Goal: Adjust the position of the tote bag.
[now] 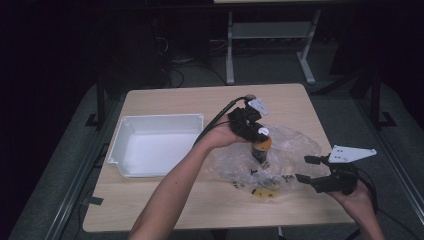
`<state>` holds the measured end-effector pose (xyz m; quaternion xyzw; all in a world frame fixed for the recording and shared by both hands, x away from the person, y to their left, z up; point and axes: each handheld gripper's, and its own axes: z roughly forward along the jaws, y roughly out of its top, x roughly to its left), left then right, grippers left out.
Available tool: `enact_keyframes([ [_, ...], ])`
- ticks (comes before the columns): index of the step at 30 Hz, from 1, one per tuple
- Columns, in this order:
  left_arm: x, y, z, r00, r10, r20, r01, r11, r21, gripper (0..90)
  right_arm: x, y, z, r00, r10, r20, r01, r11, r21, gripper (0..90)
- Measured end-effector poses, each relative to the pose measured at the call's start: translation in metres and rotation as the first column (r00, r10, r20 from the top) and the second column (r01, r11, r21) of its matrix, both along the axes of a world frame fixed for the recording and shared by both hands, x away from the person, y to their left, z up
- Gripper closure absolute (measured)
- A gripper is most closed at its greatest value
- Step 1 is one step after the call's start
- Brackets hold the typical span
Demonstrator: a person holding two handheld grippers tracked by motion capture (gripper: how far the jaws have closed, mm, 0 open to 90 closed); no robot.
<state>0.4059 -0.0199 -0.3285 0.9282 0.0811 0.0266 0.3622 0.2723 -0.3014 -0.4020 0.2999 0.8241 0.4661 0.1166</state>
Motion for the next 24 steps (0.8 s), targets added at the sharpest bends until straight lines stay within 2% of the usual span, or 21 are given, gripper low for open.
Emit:
enact_keyframes([
  [24,0.0008,-0.005,0.0046,0.9999,-0.013,-0.001,0.013,0.9986,0.051,59.0,-0.0001,-0.0012,0.0002,0.9999,-0.012,0.01,0.012,1.0,-0.006,24.2],
])
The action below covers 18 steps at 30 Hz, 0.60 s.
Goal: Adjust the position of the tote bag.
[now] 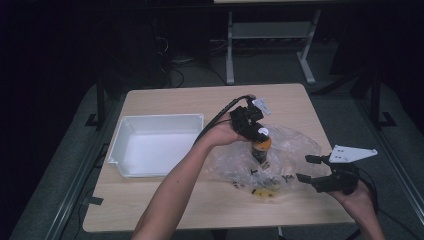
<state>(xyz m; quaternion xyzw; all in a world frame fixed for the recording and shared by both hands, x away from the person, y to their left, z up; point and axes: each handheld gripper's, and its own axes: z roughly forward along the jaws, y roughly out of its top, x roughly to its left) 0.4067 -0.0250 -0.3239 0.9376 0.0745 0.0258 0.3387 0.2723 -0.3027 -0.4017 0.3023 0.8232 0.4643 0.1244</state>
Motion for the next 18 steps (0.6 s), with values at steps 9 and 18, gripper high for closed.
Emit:
enact_keyframes([
  [9,-0.0003,-0.0007,0.0016,1.0,-0.001,-0.009,0.001,0.9998,0.019,59.1,0.0006,-0.0003,-0.0017,1.0,-0.007,-0.004,0.007,1.0,-0.002,23.6],
  [18,-0.0019,-0.001,0.0025,1.0,0.003,-0.004,-0.003,0.9995,0.032,59.1,0.002,0.0016,-0.0034,0.9999,-0.001,-0.012,0.001,1.0,-0.002,23.5],
])
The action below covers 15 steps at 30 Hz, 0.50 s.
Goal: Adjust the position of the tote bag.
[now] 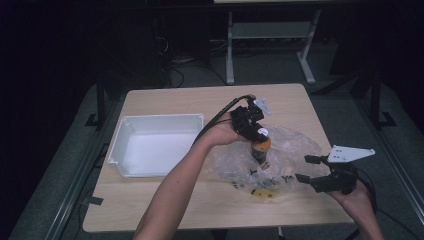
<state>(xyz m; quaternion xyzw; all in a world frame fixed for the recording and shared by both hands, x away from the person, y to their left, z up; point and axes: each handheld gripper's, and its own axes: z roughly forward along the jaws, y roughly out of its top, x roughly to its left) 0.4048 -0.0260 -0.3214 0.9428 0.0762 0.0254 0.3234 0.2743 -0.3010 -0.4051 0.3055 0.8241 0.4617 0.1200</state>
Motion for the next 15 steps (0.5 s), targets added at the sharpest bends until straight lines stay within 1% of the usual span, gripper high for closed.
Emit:
enact_keyframes([
  [9,-0.0001,0.0011,0.0,1.0,-0.006,-0.002,0.006,1.0,0.001,59.1,0.0013,0.0006,-0.0014,1.0,0.0,-0.002,0.0,1.0,-0.002,23.5],
  [15,-0.0002,0.0015,0.0007,1.0,-0.006,-0.006,0.006,0.9999,0.009,59.2,0.0021,0.0018,-0.0021,1.0,0.004,-0.004,-0.004,1.0,0.001,23.5],
])
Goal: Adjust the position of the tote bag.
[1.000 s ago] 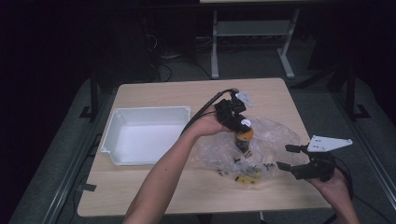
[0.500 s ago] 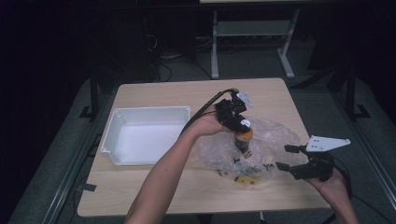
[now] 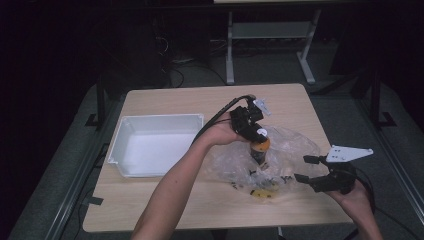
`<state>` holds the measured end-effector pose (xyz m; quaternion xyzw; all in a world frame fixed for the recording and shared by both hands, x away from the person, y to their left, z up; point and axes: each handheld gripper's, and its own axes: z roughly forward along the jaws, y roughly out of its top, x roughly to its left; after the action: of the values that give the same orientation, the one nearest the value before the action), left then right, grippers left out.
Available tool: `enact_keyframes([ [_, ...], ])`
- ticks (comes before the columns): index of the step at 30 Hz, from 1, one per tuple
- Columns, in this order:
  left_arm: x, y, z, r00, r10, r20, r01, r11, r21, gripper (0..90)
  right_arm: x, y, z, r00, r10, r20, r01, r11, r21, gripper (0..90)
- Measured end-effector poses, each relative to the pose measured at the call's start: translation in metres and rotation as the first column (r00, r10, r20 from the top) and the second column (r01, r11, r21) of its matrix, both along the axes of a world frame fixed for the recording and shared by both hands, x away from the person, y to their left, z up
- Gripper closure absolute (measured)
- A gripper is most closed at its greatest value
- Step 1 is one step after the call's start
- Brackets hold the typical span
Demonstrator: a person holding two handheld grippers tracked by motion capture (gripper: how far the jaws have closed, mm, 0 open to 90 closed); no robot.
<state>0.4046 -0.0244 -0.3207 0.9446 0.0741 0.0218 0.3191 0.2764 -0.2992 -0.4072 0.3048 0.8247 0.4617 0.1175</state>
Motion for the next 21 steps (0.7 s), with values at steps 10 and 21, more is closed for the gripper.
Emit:
enact_keyframes([
  [10,0.0008,-0.0017,0.0018,1.0,-0.008,0.002,0.007,0.9998,0.021,59.2,0.0021,0.0018,-0.0012,1.0,0.003,-0.009,-0.003,1.0,0.003,23.6],
  [21,0.0014,-0.0056,0.0044,0.9999,-0.017,0.002,0.017,0.9985,0.051,59.2,0.0037,-0.0022,-0.0008,0.9999,-0.01,-0.006,0.01,1.0,0.012,23.8],
])
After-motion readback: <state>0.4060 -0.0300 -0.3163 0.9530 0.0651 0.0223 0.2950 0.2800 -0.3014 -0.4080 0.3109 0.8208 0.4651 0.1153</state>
